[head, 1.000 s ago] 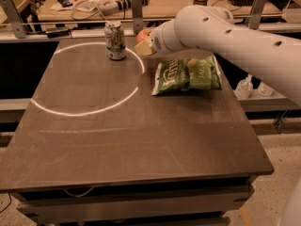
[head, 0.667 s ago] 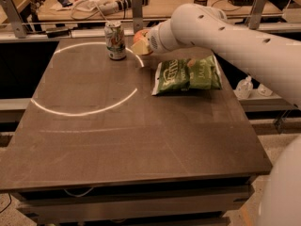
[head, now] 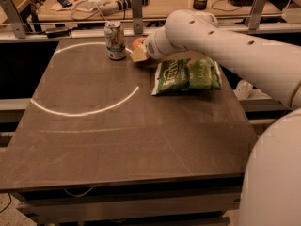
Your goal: Move apple near 7up can
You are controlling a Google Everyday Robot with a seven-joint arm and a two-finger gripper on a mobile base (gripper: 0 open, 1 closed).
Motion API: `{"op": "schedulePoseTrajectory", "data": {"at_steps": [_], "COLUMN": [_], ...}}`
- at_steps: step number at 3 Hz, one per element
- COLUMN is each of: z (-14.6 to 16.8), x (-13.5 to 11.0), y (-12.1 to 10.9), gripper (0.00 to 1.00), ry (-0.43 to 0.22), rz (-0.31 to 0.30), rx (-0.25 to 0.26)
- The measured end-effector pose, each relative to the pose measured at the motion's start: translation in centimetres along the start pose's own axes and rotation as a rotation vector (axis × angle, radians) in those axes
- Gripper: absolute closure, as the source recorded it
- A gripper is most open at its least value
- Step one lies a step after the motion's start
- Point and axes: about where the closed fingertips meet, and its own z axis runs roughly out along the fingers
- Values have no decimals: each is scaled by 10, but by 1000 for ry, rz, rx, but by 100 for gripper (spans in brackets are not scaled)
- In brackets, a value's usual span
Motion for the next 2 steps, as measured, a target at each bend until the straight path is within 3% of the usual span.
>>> {"op": "schedulePoseTrajectory", "data": {"at_steps": [1,2], "z": [9,11], "x": [2,2], "y": [5,7], "gripper": [100,82], "ry": [-10,-9], "rz": [-28,-29], "rx": [-12,-14]}}
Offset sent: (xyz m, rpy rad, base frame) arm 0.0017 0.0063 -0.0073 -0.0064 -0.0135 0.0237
